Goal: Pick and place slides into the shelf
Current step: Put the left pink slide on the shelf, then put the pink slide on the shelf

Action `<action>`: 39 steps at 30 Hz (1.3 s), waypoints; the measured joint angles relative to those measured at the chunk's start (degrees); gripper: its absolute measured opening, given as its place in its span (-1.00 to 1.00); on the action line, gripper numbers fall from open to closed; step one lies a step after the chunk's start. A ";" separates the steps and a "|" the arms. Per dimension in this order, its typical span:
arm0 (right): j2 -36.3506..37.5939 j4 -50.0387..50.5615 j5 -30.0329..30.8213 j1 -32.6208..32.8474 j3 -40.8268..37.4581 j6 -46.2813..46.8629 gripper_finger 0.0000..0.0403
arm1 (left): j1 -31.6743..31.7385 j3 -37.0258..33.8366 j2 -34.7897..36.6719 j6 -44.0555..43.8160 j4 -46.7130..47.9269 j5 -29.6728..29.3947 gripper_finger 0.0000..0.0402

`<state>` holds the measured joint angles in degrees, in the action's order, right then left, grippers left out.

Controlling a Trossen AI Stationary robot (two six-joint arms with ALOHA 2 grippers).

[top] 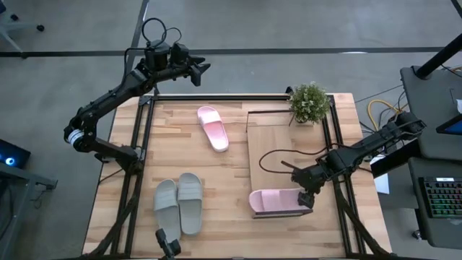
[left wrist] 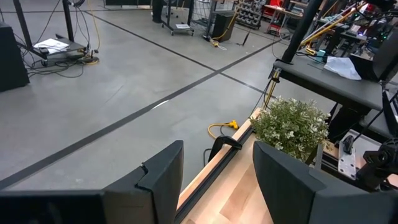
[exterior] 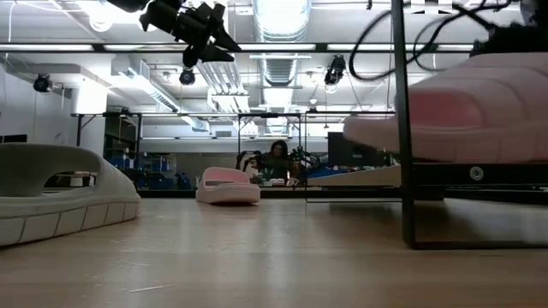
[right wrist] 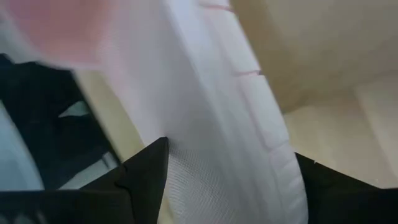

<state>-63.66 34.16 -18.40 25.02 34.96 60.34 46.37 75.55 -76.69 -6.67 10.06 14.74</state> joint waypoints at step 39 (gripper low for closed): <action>0.98 9.30 -27.44 0.00 2.32 0.02 0.41 | 0.00 0.00 0.00 -0.07 0.01 2.48 -0.11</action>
<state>-62.68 43.47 -45.84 25.02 37.28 60.36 46.37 75.55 -76.69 -6.74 10.07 17.22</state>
